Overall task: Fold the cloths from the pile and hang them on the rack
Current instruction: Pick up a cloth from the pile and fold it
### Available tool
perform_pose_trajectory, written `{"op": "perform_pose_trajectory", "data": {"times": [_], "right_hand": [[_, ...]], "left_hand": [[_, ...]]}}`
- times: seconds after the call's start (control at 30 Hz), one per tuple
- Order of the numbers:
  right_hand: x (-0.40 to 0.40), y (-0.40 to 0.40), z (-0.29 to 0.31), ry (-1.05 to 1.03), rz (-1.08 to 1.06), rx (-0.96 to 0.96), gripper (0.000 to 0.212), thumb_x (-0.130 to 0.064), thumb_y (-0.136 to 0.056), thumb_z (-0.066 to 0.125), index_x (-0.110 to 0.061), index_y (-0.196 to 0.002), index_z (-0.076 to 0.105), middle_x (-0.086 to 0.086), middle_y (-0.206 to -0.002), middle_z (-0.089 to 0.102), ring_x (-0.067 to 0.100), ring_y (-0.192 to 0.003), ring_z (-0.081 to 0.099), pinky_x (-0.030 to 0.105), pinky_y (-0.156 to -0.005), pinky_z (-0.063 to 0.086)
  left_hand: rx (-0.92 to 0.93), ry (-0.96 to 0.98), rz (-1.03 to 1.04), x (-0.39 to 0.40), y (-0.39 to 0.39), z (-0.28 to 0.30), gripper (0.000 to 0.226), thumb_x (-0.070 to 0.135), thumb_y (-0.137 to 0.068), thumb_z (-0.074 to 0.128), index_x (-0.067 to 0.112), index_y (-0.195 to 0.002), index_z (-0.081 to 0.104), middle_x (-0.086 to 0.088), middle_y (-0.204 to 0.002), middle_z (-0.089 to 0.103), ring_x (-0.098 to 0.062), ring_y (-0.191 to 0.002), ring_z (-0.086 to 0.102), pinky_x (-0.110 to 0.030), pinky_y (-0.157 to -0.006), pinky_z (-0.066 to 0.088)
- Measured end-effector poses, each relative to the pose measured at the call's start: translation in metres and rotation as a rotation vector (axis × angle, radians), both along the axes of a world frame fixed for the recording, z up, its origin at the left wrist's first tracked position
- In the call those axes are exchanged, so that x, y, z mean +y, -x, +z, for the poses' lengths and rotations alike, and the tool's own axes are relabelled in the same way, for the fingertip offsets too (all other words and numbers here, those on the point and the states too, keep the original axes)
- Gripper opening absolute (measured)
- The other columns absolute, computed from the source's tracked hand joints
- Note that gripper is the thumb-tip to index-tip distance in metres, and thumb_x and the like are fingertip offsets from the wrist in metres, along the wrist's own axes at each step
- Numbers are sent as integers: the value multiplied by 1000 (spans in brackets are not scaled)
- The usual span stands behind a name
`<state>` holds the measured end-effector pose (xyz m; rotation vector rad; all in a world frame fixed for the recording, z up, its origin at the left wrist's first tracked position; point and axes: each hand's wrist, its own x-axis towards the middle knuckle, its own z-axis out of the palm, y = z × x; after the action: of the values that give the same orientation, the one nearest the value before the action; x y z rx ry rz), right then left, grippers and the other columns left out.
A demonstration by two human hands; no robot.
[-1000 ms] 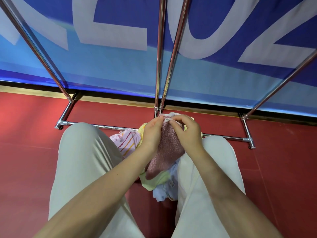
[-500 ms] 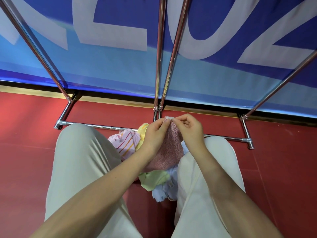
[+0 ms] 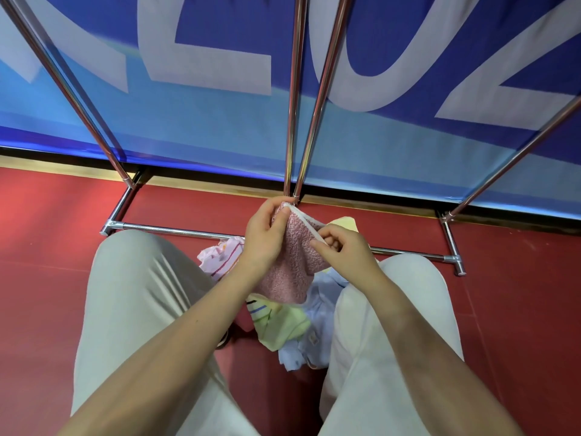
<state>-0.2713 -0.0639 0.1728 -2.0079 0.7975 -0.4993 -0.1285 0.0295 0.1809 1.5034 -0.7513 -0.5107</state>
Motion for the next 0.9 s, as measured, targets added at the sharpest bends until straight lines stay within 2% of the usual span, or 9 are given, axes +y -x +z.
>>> {"op": "perform_pose_trajectory", "data": {"times": [0.1,0.23,0.37,0.47,0.53,0.6,0.73,0.8,0.9], "right_hand": [[0,3,-2,45,41,68,10,-19,-85,71,-24,-80,65,-9,-64,52,5,-58,43,24,-61,39],[-5,6,-2,239,33,119,4,-21,-87,68,-18,-85,68,-5,-67,60,16,-69,54,36,-67,46],[-2,5,0,340,-32,97,8,-22,-92,61,-16,-93,67,-12,-76,59,22,-81,50,36,-74,42],[1,0,3,339,-65,78,10,-22,-92,61,-18,-99,66,-21,-78,52,18,-81,47,31,-73,36],[1,-3,5,292,-69,52,21,-25,-89,64,-19,-110,65,-23,-74,48,15,-77,51,31,-70,39],[2,-4,4,242,-71,64,30,-29,-87,68,-19,-115,65,-17,-79,50,15,-79,55,33,-71,44],[-4,-2,-3,171,-112,89,20,-26,-77,78,-13,-91,72,4,-88,57,20,-82,57,35,-74,46],[-7,0,-6,158,-166,72,18,-21,-72,82,-10,-81,72,5,-89,53,20,-86,53,32,-75,44],[-12,3,-6,161,-236,81,16,-19,-69,83,-12,-74,69,-1,-95,52,13,-95,43,20,-80,37]], "left_hand": [[-73,-31,-10,4,-6,-1,22,19,-96,51,38,-100,61,18,-98,65,1,-93,58,-22,-87,43],[-168,-73,-4,11,-17,1,19,15,-99,51,26,-108,62,18,-102,64,7,-94,57,-15,-85,42],[-330,-122,8,15,-25,3,20,13,-100,49,15,-114,63,13,-97,63,3,-89,54,-6,-78,37],[-387,-114,50,16,-27,4,20,11,-101,46,9,-113,61,8,-98,62,2,-89,53,-4,-76,36],[-392,-106,57,16,-26,5,20,12,-101,45,8,-113,61,6,-100,62,1,-90,53,-5,-78,37],[-397,-93,41,16,-25,7,20,12,-100,45,8,-113,61,8,-100,62,2,-91,53,-6,-79,37],[-358,-86,-44,16,-17,12,21,12,-99,49,14,-115,62,14,-103,63,12,-92,55,-6,-81,38],[-305,-94,-90,16,-13,14,22,11,-99,51,16,-116,63,15,-107,63,17,-96,54,-6,-85,38],[-223,-95,-131,15,-12,16,26,11,-97,56,17,-121,63,8,-118,64,8,-106,55,-7,-91,38]]}}
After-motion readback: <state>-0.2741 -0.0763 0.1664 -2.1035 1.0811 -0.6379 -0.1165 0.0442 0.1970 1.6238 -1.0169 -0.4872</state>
